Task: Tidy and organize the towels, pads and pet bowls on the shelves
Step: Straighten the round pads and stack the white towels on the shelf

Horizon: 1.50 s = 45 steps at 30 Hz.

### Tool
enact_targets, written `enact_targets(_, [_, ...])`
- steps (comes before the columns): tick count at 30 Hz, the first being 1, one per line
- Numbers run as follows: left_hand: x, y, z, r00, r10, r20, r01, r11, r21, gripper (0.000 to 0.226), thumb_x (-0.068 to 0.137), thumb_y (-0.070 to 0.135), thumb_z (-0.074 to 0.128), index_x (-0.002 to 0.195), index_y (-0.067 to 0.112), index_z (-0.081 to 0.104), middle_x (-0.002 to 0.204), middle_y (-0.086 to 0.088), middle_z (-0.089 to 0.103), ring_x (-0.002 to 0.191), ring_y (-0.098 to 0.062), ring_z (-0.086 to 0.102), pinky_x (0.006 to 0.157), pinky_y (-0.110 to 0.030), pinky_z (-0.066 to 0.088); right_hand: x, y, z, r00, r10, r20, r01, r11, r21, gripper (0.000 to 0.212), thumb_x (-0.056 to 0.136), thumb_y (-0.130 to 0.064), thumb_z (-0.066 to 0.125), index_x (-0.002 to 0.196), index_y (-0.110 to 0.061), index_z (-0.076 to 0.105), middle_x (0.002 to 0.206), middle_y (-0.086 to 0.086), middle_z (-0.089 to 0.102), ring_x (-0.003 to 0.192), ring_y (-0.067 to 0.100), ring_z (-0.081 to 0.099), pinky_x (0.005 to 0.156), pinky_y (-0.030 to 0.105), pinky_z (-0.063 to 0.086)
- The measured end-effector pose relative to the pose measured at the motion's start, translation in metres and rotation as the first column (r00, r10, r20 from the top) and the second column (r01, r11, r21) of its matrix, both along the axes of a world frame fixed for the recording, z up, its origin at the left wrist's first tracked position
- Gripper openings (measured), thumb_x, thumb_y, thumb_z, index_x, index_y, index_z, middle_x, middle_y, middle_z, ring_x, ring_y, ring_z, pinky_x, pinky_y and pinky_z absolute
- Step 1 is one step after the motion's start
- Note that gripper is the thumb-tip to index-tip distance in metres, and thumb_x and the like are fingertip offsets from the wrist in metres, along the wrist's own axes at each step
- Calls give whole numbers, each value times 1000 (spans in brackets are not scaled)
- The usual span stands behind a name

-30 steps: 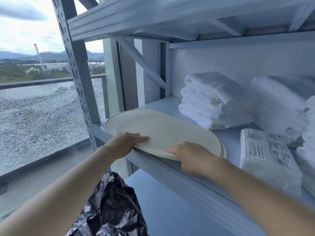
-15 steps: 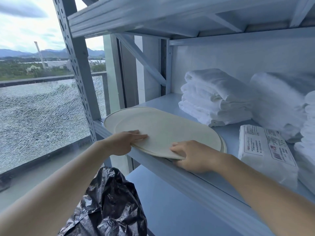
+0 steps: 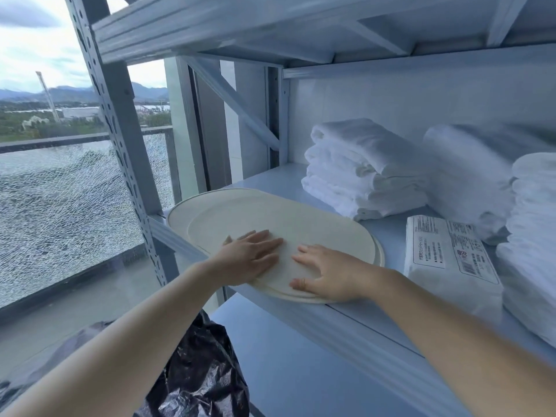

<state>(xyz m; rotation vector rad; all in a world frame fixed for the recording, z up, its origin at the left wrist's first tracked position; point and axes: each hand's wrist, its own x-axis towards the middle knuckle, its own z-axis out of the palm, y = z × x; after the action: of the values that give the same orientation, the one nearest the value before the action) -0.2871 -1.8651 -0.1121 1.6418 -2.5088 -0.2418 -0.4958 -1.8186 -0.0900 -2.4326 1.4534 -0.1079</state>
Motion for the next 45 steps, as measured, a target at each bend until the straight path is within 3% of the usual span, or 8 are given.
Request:
enact_targets(7, [-7,1,-4,994,48,101,-47,999,-17,48,96,54,18,142,51,8,156,13,3,144,-13,3,113,-54,5,0,-5,-3,1000,-1,-5,2,999,45,66,94,-49,40,148,-24,13,157,-6,1,143,9,-4,115,26,-1])
enact_targets(11, [-5,0,-3,994,30,109,-29,1000,-11,48,96,54,18,143,50,7,156,12,3,144,-13,3,113,-54,5,-1,-2,-2,996,-40,75,36,998,46,67,90,-50,48,147,-26,22,156,-11,10,142,5,6,114,24,5])
enact_targets(14, [-5,-2,-3,999,36,40,-35,999,-39,47,95,53,29,141,47,22,153,10,18,141,-16,16,112,-53,13,-3,-1,6,992,-76,105,79,996,-29,63,88,-48,54,142,-23,33,152,-8,25,139,8,21,111,22,16])
enact_targets(17, [-7,-5,3,995,-20,-93,11,995,-97,40,91,44,47,131,38,47,138,6,44,126,-18,42,106,-38,32,-9,0,21,986,-96,136,112,987,-112,57,90,-43,55,140,-21,37,149,-5,32,136,11,28,106,20,21])
enact_targets(21, [-21,-10,23,986,-108,-129,87,984,-153,33,91,35,52,125,33,55,130,7,55,121,-13,46,101,-26,32,-24,-3,45,990,-85,110,107,972,-211,54,89,-39,56,138,-24,39,148,-7,33,134,11,31,103,20,24])
enact_targets(31, [-88,-36,64,974,-160,-161,118,962,-245,33,90,30,53,123,30,55,131,6,52,121,-14,46,100,-29,35,-84,-26,85,962,-171,214,248,876,-414,45,87,-23,60,131,-18,49,140,0,44,126,16,42,96,20,31])
enact_targets(38, [-131,-48,51,978,-144,-151,96,953,-288,28,87,32,52,114,37,58,124,11,54,113,-11,51,91,-38,45,-116,-52,92,904,-108,414,353,736,-578,25,82,-9,59,105,-15,66,112,3,62,98,21,58,85,29,46])
enact_targets(45, [-156,-62,50,967,-75,-245,-30,917,-398,41,83,30,58,123,32,51,134,6,44,117,-18,48,87,-41,49,-132,-74,76,923,-149,354,343,736,-584,44,80,-7,60,123,-13,53,128,4,45,113,20,48,90,24,38])
